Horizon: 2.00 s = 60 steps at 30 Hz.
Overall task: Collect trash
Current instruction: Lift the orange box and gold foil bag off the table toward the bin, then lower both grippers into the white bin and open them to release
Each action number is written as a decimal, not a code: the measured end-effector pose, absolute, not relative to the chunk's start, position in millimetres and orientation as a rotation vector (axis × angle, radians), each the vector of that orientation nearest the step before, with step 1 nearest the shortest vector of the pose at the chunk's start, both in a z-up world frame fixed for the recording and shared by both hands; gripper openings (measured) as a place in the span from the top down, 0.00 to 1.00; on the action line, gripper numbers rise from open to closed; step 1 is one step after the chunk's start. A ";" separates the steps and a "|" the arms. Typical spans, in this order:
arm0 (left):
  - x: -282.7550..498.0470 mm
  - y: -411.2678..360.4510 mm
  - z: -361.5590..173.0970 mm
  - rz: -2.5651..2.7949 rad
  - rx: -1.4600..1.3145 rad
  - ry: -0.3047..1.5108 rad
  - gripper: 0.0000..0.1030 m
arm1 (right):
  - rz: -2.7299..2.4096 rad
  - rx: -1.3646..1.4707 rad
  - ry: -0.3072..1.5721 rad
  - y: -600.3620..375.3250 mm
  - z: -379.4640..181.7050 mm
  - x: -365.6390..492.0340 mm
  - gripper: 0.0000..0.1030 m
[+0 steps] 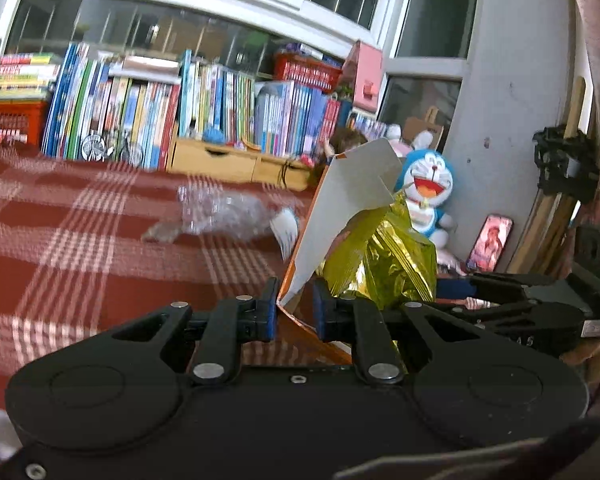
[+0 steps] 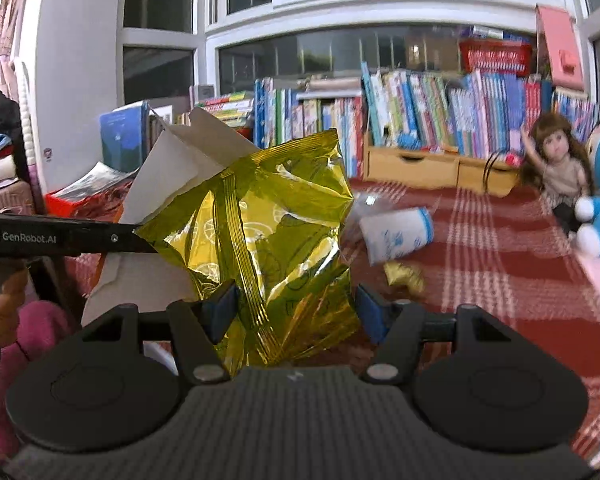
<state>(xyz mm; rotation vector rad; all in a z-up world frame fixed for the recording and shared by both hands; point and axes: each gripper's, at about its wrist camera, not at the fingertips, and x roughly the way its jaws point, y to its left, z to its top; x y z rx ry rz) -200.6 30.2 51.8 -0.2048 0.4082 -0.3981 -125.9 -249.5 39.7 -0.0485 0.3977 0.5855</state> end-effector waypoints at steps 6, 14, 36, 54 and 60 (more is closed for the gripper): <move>-214.5 32.1 25.7 -0.375 -0.208 0.508 0.84 | 0.609 -0.014 0.512 -248.3 13.9 -133.1 0.35; -206.1 26.8 -24.9 -0.320 -0.200 0.720 0.90 | 0.621 -0.049 0.693 -232.3 -31.0 -131.4 0.35; -179.5 3.6 -120.5 -0.207 -0.138 1.037 0.89 | 0.581 -0.167 1.031 -211.9 -124.4 -115.1 0.36; -129.1 -13.3 -182.5 -0.100 -0.143 1.270 0.86 | 0.546 -0.206 1.075 -212.2 -138.1 -111.0 0.36; -131.4 -10.3 -174.9 -0.073 -0.090 1.227 0.49 | 0.553 -0.209 1.070 -205.6 -139.0 -101.7 0.32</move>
